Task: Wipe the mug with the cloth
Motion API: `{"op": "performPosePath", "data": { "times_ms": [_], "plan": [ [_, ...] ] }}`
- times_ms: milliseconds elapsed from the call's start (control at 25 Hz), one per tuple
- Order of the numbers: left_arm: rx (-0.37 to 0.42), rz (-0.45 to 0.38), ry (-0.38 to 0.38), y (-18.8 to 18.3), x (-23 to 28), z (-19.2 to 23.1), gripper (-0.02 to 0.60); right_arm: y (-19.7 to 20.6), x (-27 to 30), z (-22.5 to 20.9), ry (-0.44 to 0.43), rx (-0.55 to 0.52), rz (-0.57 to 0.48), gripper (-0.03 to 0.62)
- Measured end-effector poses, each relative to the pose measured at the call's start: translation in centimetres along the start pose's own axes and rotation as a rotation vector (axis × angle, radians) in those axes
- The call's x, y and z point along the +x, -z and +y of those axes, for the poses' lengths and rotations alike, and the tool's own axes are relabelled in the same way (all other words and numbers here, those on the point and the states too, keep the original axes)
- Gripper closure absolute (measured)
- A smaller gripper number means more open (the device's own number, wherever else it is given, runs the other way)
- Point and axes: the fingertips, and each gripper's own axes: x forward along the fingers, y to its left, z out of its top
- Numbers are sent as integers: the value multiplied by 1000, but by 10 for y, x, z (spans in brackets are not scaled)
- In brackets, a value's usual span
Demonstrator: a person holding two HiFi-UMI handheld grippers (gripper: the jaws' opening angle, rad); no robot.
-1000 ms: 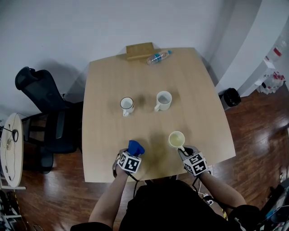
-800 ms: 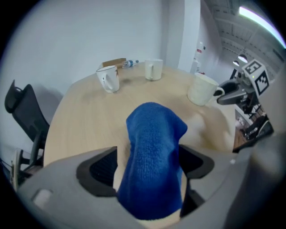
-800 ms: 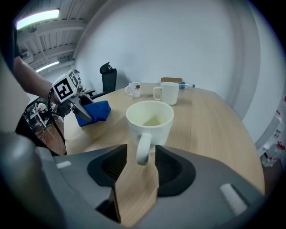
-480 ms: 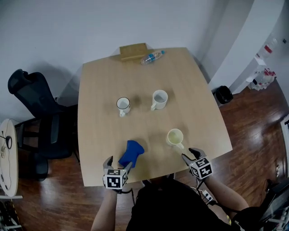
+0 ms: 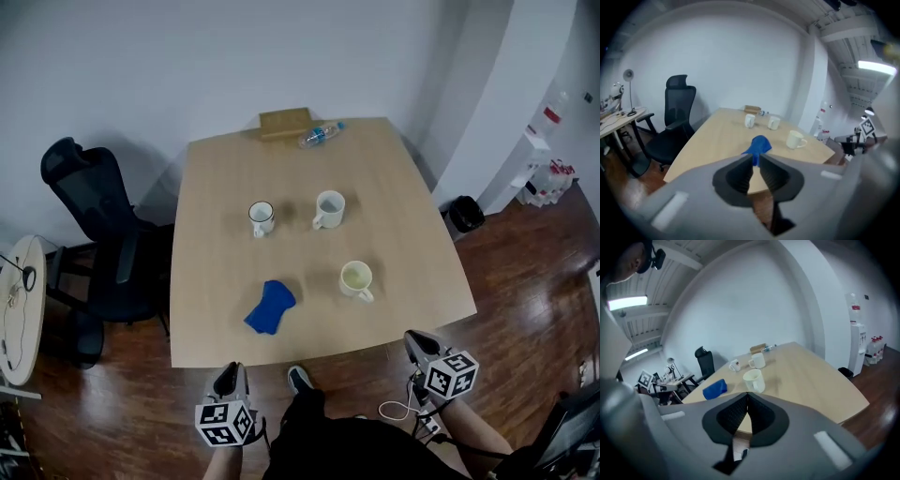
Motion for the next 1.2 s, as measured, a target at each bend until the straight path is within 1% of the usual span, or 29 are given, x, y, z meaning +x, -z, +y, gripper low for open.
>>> {"op": "performPosePath", "data": {
  "times_ms": [120,200,280,400,440,520,640,800,920,1080,1200],
  "plan": [
    [46,-71,67,-3,-31,-67,557,-3,-34,21,-95,12,-87,588],
    [104,-89,100,7,-50,-115,557,3,-60,32,-150,30,-123,586],
    [171,-83,122,24,-71,-157,557,15,-86,40,-186,46,-137,586],
    [250,-62,189,48,-102,-206,557,34,-124,52,-200,16,-144,586],
    [261,-56,215,54,-109,-217,560,38,-134,55,-197,-8,-148,586],
    [259,-44,255,64,-115,-233,568,46,-146,59,-191,-52,-151,586],
    [251,-44,299,69,-121,-248,568,54,-157,63,-176,-77,-154,586],
    [284,-75,349,68,-134,-254,569,56,-167,72,-128,-79,-181,586],
    [289,-99,349,67,-146,-237,578,50,-166,93,-117,-105,-201,586],
    [228,-79,331,77,-153,-208,578,45,-161,124,-133,-162,-196,586],
    [216,-77,336,79,-156,-199,578,43,-161,138,-117,-223,-196,586]
  ]
}}
